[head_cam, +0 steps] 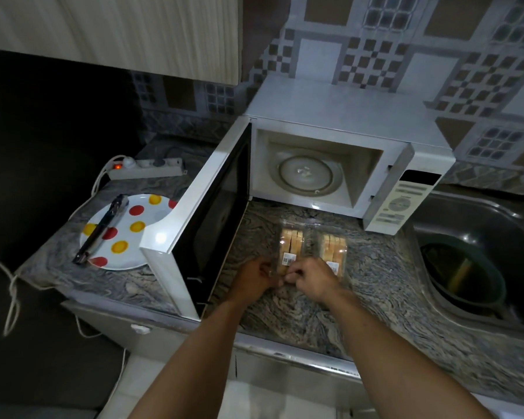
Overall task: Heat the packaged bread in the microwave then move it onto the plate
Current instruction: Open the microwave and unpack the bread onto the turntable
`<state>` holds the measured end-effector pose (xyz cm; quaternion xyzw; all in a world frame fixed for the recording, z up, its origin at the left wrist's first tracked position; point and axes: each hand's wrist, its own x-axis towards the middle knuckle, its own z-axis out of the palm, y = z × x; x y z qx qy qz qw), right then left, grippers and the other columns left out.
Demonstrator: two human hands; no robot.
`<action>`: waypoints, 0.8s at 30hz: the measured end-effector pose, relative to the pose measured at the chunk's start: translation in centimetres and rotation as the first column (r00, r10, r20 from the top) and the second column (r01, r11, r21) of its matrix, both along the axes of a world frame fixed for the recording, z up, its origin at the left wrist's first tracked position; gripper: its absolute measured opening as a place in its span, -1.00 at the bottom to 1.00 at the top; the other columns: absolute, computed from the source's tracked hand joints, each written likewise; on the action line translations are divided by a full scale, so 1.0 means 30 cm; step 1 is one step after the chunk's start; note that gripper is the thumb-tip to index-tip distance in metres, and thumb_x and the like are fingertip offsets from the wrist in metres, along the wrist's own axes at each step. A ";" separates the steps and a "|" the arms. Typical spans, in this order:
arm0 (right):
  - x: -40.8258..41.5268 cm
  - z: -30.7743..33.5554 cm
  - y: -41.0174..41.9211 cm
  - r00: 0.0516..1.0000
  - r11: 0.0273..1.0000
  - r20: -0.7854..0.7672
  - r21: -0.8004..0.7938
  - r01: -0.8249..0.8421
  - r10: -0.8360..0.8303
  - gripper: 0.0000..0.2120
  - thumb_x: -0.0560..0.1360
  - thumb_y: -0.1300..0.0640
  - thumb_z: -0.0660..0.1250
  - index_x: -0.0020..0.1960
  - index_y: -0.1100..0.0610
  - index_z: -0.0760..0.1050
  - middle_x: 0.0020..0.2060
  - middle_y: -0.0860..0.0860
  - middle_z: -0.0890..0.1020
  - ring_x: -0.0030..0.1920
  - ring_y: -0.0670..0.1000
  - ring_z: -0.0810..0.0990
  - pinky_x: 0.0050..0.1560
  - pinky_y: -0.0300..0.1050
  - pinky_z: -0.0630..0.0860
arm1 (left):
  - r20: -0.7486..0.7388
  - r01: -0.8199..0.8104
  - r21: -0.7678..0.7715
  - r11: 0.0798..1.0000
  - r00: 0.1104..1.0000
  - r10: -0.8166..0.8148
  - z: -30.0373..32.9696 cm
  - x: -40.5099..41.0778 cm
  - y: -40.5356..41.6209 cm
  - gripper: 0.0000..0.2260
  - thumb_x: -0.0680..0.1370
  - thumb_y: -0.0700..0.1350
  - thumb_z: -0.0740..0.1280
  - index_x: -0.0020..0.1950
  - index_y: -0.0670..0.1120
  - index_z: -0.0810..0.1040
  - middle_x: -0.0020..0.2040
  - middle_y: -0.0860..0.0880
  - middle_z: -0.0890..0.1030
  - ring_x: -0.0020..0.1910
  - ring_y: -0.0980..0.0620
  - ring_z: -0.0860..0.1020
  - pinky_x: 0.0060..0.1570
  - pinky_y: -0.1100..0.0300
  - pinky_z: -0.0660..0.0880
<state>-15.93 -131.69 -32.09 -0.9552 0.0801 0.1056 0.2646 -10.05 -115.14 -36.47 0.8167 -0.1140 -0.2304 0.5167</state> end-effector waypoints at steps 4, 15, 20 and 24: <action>0.018 0.010 0.003 0.999 1.000 -0.024 0.005 0.023 -0.023 -0.84 0.57 0.19 0.33 -0.08 0.05 0.68 -0.18 -0.05 0.59 -0.10 -0.04 0.55 -0.12 -0.20 0.41 | 0.022 0.008 0.043 0.999 1.000 -0.009 0.006 0.014 -0.016 -0.58 0.28 -0.20 0.62 0.11 -0.11 0.64 -0.24 0.06 0.61 -0.23 0.11 0.55 -0.33 0.41 0.42; 0.076 0.163 -0.052 0.989 0.993 -0.139 0.114 -0.044 0.060 -0.88 0.56 0.07 0.35 -0.11 -0.12 0.60 -0.03 -0.11 0.64 0.03 -0.07 0.57 0.10 -0.05 0.50 | -0.041 0.062 0.108 0.992 0.997 -0.057 0.040 0.027 -0.014 -0.62 0.28 -0.24 0.62 0.05 -0.09 0.65 -0.15 -0.03 0.66 -0.15 0.06 0.59 -0.25 0.35 0.45; 0.145 0.361 -0.094 0.993 0.996 -0.075 0.011 -0.086 0.087 -0.85 0.47 0.12 0.34 -0.20 -0.06 0.65 -0.15 -0.16 0.64 -0.05 -0.06 0.59 0.03 -0.03 0.59 | -0.116 0.149 0.157 0.976 0.984 -0.132 0.044 0.043 -0.002 -0.62 0.15 -0.08 0.66 -0.08 -0.05 0.70 -0.15 0.01 0.71 -0.11 0.01 0.67 0.01 0.07 0.61; 0.199 0.489 -0.113 0.987 0.970 0.135 -0.236 -0.053 0.087 -0.88 0.52 -0.01 0.29 -0.05 -0.09 0.61 -0.11 -0.06 0.64 -0.10 0.01 0.61 -0.05 -0.01 0.60 | -0.220 0.241 0.226 0.944 0.956 -0.191 0.116 0.068 -0.006 -0.82 0.29 -0.04 0.51 -0.20 -0.12 0.69 -0.28 -0.01 0.70 -0.25 0.05 0.65 -0.07 0.11 0.63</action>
